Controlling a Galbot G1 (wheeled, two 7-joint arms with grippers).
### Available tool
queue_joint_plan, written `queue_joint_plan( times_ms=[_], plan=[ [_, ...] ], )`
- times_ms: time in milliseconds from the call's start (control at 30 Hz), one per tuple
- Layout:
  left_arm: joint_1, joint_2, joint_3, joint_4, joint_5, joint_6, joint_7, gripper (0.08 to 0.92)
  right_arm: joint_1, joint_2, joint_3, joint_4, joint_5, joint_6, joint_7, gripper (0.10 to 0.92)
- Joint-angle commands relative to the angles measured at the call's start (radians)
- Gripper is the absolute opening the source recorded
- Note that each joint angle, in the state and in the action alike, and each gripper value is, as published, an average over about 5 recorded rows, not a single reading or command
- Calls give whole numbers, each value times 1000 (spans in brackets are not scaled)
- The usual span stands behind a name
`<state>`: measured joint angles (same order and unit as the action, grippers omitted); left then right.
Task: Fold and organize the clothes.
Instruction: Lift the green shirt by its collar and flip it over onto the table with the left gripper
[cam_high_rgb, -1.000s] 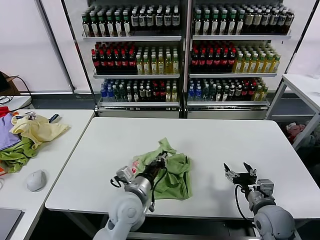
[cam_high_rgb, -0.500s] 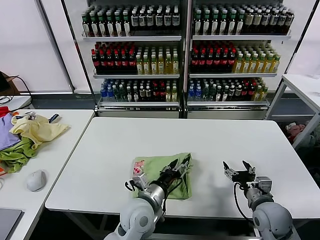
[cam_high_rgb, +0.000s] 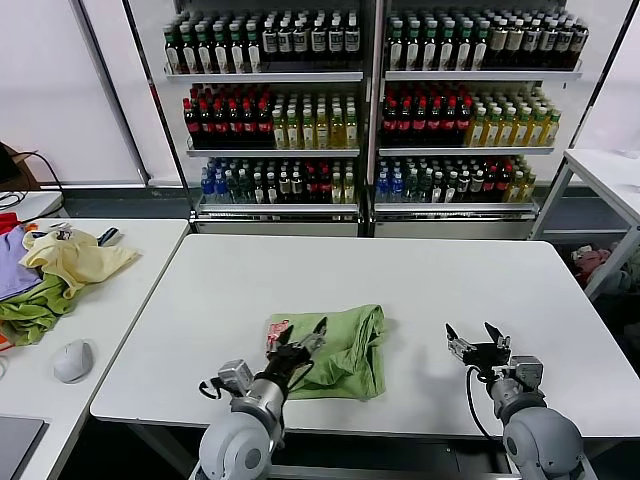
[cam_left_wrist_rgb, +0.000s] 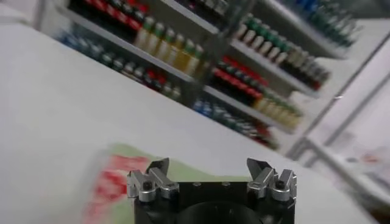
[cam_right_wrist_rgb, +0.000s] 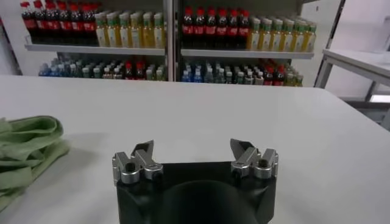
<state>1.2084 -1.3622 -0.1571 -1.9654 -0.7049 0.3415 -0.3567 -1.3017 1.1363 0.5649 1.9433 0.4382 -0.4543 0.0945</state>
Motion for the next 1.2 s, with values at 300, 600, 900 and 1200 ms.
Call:
queue_joint_plan(
  times_ms=[300,600,900,1200],
  plan=[
    [28,-2,-10,137,410,43,-102,823,-46,16,18,61,-19,-2,2,823],
    [41,-17,6,129,349,126,-97,770,-71,13,31,90,-19,-2,3,823],
    [41,-16,-27,111,133,122,-77,516,-74,9,31,104,-18,-4,7,823],
    [60,-19,-111,50,-88,73,-54,256,-73,13,26,109,-17,-3,11,823]
  ],
)
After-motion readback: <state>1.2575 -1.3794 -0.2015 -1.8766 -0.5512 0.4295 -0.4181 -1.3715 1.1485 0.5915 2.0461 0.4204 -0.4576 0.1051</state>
